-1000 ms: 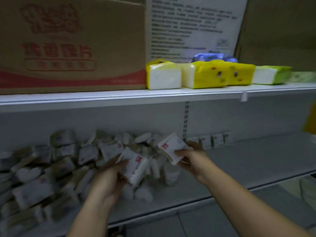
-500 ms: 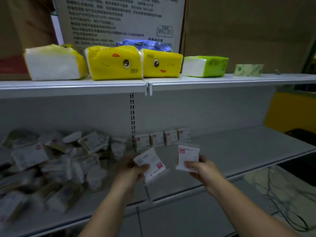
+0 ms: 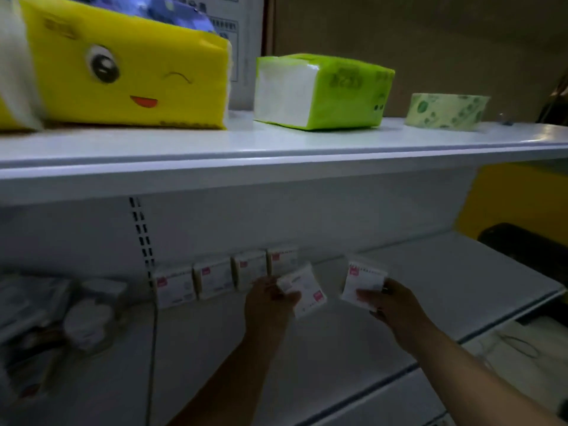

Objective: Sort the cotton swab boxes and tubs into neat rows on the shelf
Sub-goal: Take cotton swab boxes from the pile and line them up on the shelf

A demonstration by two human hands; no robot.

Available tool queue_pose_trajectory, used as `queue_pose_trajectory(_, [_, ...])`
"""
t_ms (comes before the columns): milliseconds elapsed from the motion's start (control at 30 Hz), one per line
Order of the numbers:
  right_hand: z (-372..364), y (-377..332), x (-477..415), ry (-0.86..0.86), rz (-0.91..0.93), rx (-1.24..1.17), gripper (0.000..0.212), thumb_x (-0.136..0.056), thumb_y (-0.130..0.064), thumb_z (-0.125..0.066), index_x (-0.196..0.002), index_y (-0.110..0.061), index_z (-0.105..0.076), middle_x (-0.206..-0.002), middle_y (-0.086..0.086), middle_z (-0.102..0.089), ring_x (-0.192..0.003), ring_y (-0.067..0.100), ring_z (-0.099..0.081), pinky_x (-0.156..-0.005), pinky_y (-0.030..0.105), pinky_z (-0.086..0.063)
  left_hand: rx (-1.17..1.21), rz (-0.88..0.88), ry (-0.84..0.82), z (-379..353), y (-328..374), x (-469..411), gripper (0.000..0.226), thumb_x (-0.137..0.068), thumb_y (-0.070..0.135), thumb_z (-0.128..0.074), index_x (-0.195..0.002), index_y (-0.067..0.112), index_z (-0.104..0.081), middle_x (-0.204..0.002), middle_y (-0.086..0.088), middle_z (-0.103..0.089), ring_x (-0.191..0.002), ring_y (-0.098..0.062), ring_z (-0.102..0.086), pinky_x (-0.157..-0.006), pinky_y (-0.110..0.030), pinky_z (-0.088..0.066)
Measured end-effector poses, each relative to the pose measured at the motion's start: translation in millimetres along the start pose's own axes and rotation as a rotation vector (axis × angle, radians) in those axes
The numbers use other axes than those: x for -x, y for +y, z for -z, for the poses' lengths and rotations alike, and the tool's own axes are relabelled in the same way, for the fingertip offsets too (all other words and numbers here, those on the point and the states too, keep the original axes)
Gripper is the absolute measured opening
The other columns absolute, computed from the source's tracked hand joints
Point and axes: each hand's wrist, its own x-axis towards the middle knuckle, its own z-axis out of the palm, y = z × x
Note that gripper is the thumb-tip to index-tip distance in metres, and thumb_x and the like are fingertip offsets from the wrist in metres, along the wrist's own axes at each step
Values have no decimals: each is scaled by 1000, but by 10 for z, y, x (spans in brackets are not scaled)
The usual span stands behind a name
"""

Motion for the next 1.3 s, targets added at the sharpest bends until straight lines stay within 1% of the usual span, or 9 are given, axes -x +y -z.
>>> queue_pose_trajectory(200, [296,101,-790,-50,100,-30,31,-79,2,-70,-106,-10,-62,-102,9,-67,-91,23,-64,-74,34,-53,-251,-231,113,-624,-150,-523,34,-74,0,-74,-92,26,-60,-84,11,-64,-88,-17,-61,-71,-20,-48])
queue_pose_trajectory(267, [343,145,-1073,-88,142,7,35,-77,3,-71,-108,-10,-62,-102,6,-67,-91,21,-64,-76,34,-54,-393,-289,181,-741,-201,-687,33,-74,5,-75,-101,22,-65,-95,5,-67,-95,-18,-62,-81,-24,-50])
queue_pose_trajectory(400, [404,238,-1554,-178,222,177,31,-77,-8,-75,-98,-25,-59,-92,-11,-63,-79,-1,-59,-57,10,-46,-577,-296,336,-897,-329,-816,48,-76,18,-77,-121,15,-61,-116,-2,-64,-109,-19,-57,-92,-21,-37])
queue_pose_trajectory(567, [317,255,-1972,-285,251,214,32,-77,-11,-76,-103,-24,-62,-100,-6,-66,-83,3,-61,-64,11,-48,-680,-331,405,-1014,-397,-827,53,-81,19,-73,-130,13,-54,-131,-5,-57,-121,-18,-51,-100,-19,-30])
queue_pose_trajectory(667, [221,320,-2067,-318,277,248,40,-75,-10,-77,-111,-18,-60,-108,-1,-67,-96,14,-63,-85,29,-52,-754,-340,459,-1016,-441,-858,55,-82,22,-71,-133,15,-51,-130,-6,-55,-121,-20,-49,-98,-19,-29])
queue_pose_trajectory(800, [165,434,-2147,-304,379,338,44,-76,-19,-77,-116,-20,-59,-110,-5,-68,-92,5,-57,-81,20,-42,-809,-335,498,-1014,-496,-896,62,-82,30,-70,-138,22,-44,-136,0,-52,-123,-15,-47,-98,-20,-29])
queue_pose_trajectory(900, [176,481,-2192,-332,368,316,46,-77,-20,-76,-120,-20,-58,-116,-3,-67,-97,7,-58,-88,23,-46,-766,-294,543,-1051,-514,-879,69,-77,34,-73,-138,31,-41,-129,10,-57,-110,-1,-50,-91,-18,-34])
queue_pose_trajectory(1067, [182,495,-2202,-324,375,330,43,-78,-21,-76,-117,-20,-60,-114,-2,-68,-93,5,-57,-82,19,-43,-818,-320,566,-1061,-546,-851,68,-72,31,-75,-132,33,-43,-119,8,-62,-104,-9,-56,-86,-20,-38])
queue_pose_trajectory(1300, [188,507,-2194,-315,396,341,44,-77,-18,-76,-118,-18,-60,-115,0,-67,-105,17,-63,-88,25,-47,-875,-340,549,-1068,-561,-839,63,-71,29,-77,-125,32,-44,-113,6,-62,-102,-17,-59,-84,-28,-48])
